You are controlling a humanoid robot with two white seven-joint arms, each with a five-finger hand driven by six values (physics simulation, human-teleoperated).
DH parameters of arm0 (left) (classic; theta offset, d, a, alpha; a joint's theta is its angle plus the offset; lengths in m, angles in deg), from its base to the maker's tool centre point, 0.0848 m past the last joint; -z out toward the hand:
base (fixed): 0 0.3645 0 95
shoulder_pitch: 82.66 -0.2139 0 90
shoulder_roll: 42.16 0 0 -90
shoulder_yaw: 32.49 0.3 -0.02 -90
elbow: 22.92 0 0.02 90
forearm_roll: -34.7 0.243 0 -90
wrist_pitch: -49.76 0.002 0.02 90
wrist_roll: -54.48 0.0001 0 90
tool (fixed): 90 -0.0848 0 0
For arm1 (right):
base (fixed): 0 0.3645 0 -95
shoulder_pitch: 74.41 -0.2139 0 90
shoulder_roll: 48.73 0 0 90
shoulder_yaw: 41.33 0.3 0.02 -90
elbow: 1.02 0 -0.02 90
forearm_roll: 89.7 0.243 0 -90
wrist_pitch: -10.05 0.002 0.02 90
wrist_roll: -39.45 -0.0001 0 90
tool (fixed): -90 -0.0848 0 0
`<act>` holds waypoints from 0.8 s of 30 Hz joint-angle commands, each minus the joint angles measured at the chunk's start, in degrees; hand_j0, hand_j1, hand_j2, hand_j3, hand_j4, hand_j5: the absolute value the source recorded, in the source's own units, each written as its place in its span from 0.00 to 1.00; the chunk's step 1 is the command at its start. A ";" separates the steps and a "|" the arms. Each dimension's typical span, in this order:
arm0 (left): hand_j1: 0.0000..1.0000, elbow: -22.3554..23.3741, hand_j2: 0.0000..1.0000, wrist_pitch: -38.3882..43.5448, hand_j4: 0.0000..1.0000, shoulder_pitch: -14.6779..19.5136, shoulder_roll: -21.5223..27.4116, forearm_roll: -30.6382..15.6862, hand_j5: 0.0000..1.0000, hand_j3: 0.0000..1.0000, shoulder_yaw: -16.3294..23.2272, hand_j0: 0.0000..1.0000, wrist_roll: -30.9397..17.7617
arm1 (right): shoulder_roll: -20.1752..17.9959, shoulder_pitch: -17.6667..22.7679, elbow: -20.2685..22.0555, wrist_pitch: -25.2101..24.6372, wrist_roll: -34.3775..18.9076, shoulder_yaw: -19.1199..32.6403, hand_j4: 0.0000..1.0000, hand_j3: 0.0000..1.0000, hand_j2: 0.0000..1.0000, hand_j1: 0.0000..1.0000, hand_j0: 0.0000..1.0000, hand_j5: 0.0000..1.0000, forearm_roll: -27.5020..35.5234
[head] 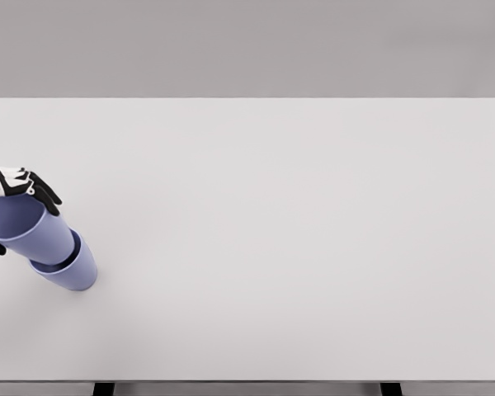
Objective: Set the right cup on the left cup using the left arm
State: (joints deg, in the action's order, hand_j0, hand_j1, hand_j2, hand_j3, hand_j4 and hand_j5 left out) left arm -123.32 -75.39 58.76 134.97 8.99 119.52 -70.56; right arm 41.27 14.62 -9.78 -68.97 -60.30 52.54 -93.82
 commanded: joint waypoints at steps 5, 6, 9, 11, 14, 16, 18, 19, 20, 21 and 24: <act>0.53 1.44 0.53 0.15 0.53 -0.53 -1.26 -0.13 0.53 0.53 -0.21 0.53 0.03 | 0.00 0.00 0.06 0.01 -0.01 0.00 1.00 1.00 1.00 1.00 1.00 1.00 -0.01; 0.53 1.44 0.53 0.15 0.53 -0.53 -1.26 -0.13 0.53 0.53 -0.21 0.53 0.03 | 0.00 0.00 -0.03 0.01 -0.01 0.00 1.00 1.00 1.00 1.00 1.00 1.00 -0.01; 0.53 1.53 0.53 0.15 0.53 -0.97 -1.26 -0.04 0.53 0.53 -0.21 0.53 0.03 | 0.00 0.00 -0.03 0.01 -0.01 0.00 1.00 1.00 1.00 1.00 1.00 1.00 -0.01; 0.54 1.62 0.54 0.15 0.54 -0.97 -1.26 0.13 0.54 0.54 -0.21 0.54 0.03 | 0.00 0.00 0.06 0.01 -0.01 0.00 1.00 1.00 1.00 1.00 1.00 1.00 -0.01; 0.59 1.79 0.59 0.15 0.59 -0.97 -1.35 0.48 0.59 0.59 -0.21 0.59 0.03 | 0.00 0.00 0.06 0.01 -0.01 0.00 1.00 1.00 1.00 1.00 1.00 1.00 -0.01; 0.76 1.79 0.76 0.15 0.76 -0.97 -1.26 0.48 0.76 0.76 -0.21 0.76 0.03 | 0.00 0.00 -0.03 0.01 -0.01 0.00 1.00 1.00 1.00 1.00 1.00 1.00 -0.01; 0.89 1.79 0.89 0.15 0.89 -0.97 -1.26 0.48 0.89 0.89 -0.21 0.89 0.03 | 0.00 0.00 0.06 0.01 -0.01 0.00 1.00 1.00 1.00 1.00 1.00 1.00 -0.01; 0.92 1.79 0.92 0.15 0.92 -0.97 -1.26 0.48 0.92 0.92 -0.21 0.92 0.03 | 0.00 0.00 0.06 0.01 -0.01 0.00 1.00 1.00 1.00 1.00 1.00 1.00 -0.01; 0.94 1.79 0.94 0.15 0.94 -0.97 -1.26 0.48 0.94 0.94 -0.21 0.94 0.03 | 0.00 0.00 -0.03 0.01 -0.01 0.00 1.00 1.00 1.00 1.00 1.00 1.00 -0.01; 0.96 1.70 0.96 0.15 0.96 -0.97 -1.26 0.48 0.96 0.96 -0.21 0.96 0.03 | 0.00 0.00 -0.03 0.01 -0.01 0.00 1.00 1.00 1.00 1.00 1.00 1.00 -0.01; 0.96 1.71 0.96 0.15 0.96 -1.23 -1.26 0.48 0.96 0.96 -0.21 0.96 0.03 | 0.00 0.00 -0.03 0.01 -0.01 0.00 1.00 1.00 1.00 1.00 1.00 1.00 -0.01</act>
State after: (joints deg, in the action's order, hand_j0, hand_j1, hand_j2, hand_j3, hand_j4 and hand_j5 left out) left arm -121.58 -75.40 57.04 133.68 9.93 119.37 -70.54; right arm 41.27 14.62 -9.78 -68.97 -60.30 52.54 -93.82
